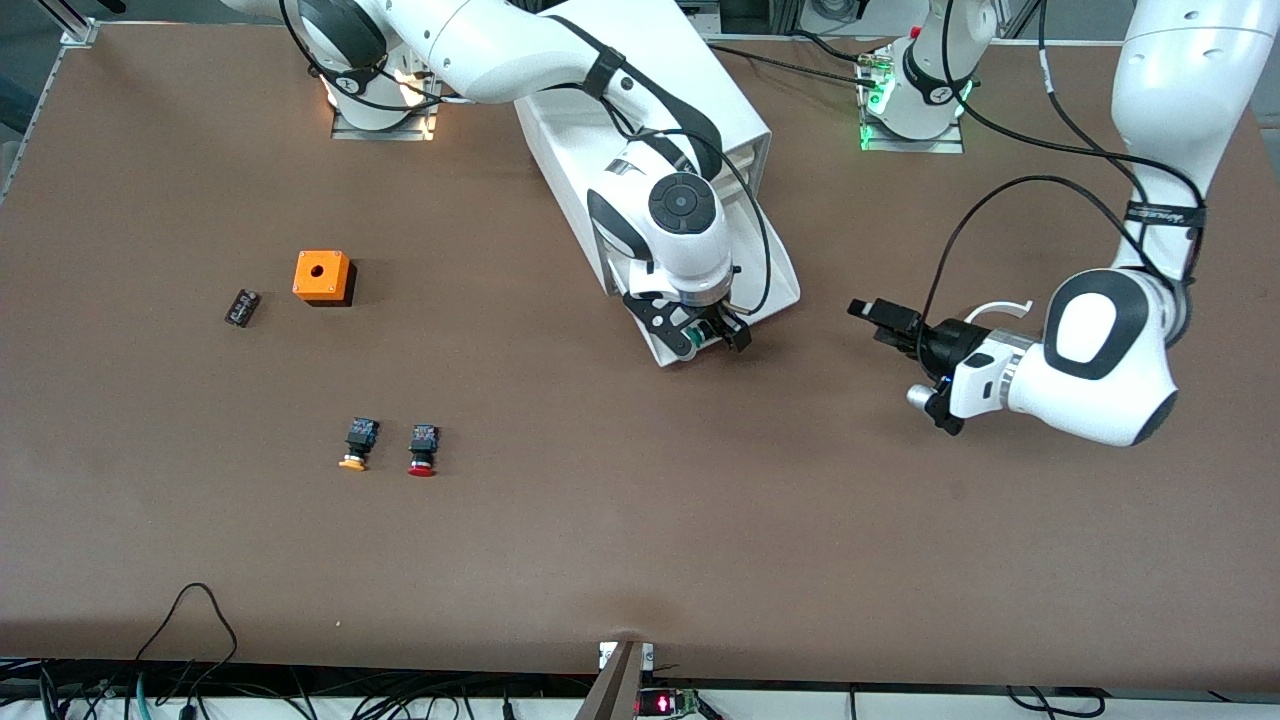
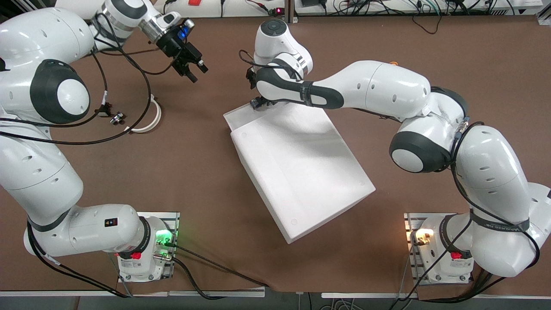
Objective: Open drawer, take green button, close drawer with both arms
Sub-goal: 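Grasp the green button in the drawer with the right gripper and lift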
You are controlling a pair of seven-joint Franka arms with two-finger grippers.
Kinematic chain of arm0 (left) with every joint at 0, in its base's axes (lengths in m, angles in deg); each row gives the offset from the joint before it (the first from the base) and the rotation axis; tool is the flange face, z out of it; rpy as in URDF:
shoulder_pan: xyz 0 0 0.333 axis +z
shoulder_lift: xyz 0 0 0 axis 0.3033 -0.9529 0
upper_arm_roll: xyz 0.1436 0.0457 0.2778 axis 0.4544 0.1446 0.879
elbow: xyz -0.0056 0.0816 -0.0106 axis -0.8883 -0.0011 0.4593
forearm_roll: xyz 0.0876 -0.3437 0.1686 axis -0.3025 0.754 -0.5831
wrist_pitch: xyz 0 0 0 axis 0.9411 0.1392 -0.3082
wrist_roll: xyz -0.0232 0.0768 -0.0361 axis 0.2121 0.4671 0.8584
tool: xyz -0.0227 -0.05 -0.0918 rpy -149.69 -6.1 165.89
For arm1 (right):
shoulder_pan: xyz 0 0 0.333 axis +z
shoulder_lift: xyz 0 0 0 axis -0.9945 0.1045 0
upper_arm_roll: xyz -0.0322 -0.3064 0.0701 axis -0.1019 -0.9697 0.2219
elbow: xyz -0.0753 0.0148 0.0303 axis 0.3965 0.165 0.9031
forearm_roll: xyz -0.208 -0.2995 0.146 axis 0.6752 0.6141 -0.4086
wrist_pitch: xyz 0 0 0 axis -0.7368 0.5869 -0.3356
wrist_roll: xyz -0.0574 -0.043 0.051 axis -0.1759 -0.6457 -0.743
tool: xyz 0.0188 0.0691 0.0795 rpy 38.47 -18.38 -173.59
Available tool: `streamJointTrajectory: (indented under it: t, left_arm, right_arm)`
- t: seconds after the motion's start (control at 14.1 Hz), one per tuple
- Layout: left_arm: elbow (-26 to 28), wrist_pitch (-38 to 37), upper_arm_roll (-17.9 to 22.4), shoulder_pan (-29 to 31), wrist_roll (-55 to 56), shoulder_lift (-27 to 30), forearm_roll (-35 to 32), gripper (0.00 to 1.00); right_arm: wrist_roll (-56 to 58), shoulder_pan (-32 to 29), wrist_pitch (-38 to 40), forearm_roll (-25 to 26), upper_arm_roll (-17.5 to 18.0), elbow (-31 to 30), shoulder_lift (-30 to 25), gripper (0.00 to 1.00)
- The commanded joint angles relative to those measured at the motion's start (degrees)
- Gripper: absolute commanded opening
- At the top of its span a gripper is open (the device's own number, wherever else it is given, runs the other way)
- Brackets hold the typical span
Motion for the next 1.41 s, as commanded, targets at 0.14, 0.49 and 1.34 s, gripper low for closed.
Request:
streamJointTrajectory:
  t: [0.14,0.49,1.34]
  left_arm:
    - [-4.19,-2.24,-0.14,-0.11,4.2,2.75,-10.0,1.0]
    - [-8.57,-4.25,-1.19,-1.25,8.32,6.0,-23.25,1.0]
    - [-17.02,3.12,-0.58,-4.5,12.44,3.73,-36.29,1.0]
  right_arm:
    - [-2.49,1.22,-2.65,0.23,-0.54,2.2,2.54,0.84]
    - [-1.79,1.57,-1.51,0.4,-0.72,2.2,2.02,0.18]
    - [26.02,-9.66,7.44,-2.76,-0.02,2.29,-6.24,0.0]
